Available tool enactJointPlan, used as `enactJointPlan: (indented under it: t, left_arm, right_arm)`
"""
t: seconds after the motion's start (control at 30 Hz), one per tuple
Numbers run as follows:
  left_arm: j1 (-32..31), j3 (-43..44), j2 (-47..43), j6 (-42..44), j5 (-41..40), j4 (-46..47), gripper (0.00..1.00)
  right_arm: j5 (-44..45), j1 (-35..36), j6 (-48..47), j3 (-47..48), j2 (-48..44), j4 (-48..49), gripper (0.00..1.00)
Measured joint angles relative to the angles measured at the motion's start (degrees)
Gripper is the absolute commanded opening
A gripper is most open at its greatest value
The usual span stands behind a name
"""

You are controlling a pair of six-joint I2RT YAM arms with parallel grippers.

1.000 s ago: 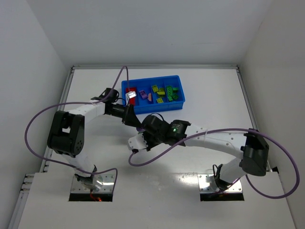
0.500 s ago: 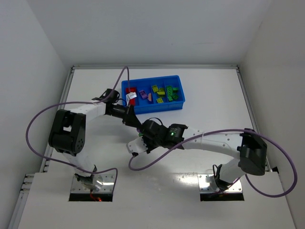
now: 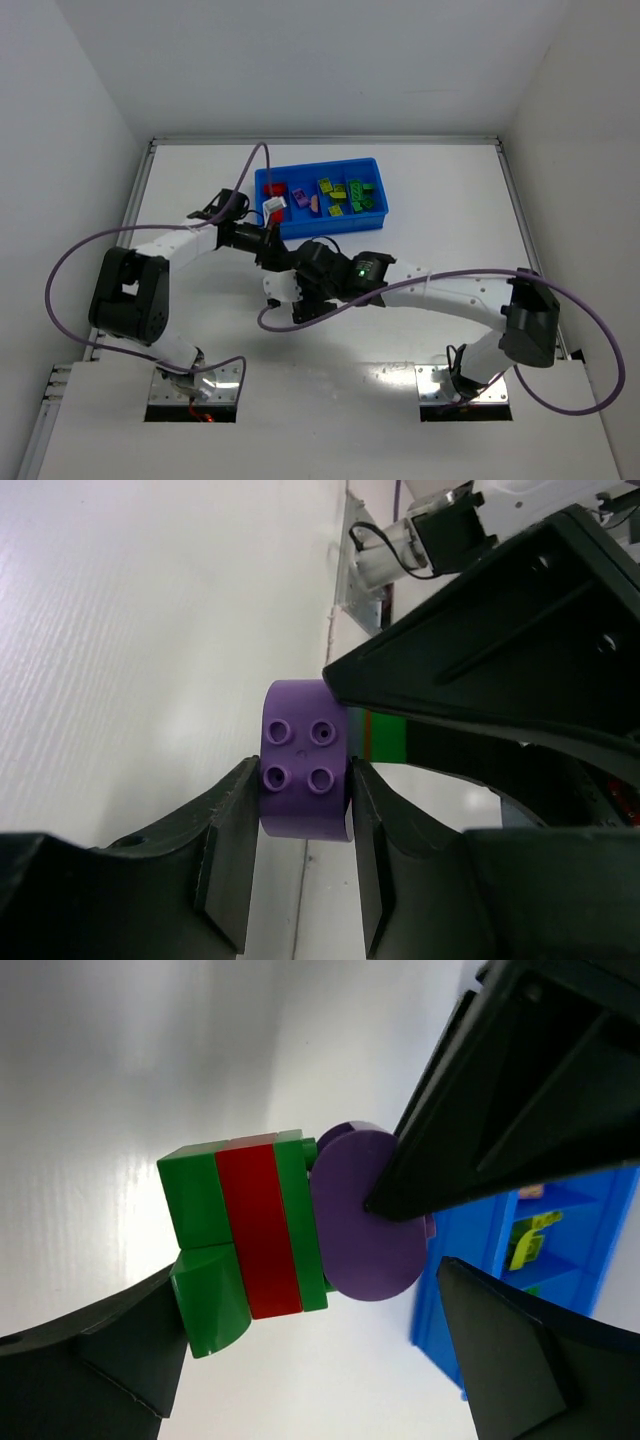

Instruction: Sort the legos into containers by color

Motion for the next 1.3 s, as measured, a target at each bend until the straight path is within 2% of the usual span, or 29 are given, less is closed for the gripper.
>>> enactJointPlan:
  t: [0.23,0.5,0.6,0.7,0.9,1.0,1.03,1.1,1.23,1.3]
  left_arm:
    - [0.33,-4.55,-6.14,-2.82,-2.14,6.23,0.00]
    - [1.27,-11.47,-10.93,-7.87,-4.79,11.04,0.00]
    - [2.49,-13.35,-12.55,-10.38,-5.62,14.01,0.00]
    - [3.56,-13.99,-13.81,-12.26,-6.45,16.15,0.00]
    - [5.03,-16.65,-19.54,-14.91,-9.73,20.37,0.00]
    - [6.14,-18.18,-23.37,-15.87,-13.33,21.73,0.00]
    - [6.67,-18.45,-24.44,-16.04,-14.73,22.14,0.00]
    - [8.00,-18.88,-26.91,-16.41,-17.68,22.93,0.00]
    - [9.20,-20.00,-31.87,-16.11,-23.37,23.10,0.00]
    - [9.27,-20.02,-34.07,-15.52,-25.86,22.38,0.00]
  right_arm:
    - [-6.71,-5.53,11.61,5.86,-0.09,-7.87,1.00]
    - [-15.54,-17.70,23.30,10.14,-6.78,-0.50,1.00]
    - [-18.58,-20.15,25.97,10.12,-9.42,0.04,1.00]
    - [-21.27,-21.51,28.28,8.66,-11.02,1.11,1.00]
    - [-26.49,-26.71,32.98,-0.74,-12.46,3.19,1.00]
    - [-30.64,-30.93,35.32,-5.09,-12.41,3.52,0.91]
    - [-33.35,-32.37,35.78,-6.01,-12.41,3.28,0.81]
    - [-38.16,-34.10,35.82,-6.73,-11.93,2.10,0.73]
    - [-47.41,-34.01,29.62,-6.95,-9.51,-3.65,0.68]
    - [-48.13,-31.98,26.60,-8.76,-9.53,-5.05,0.68]
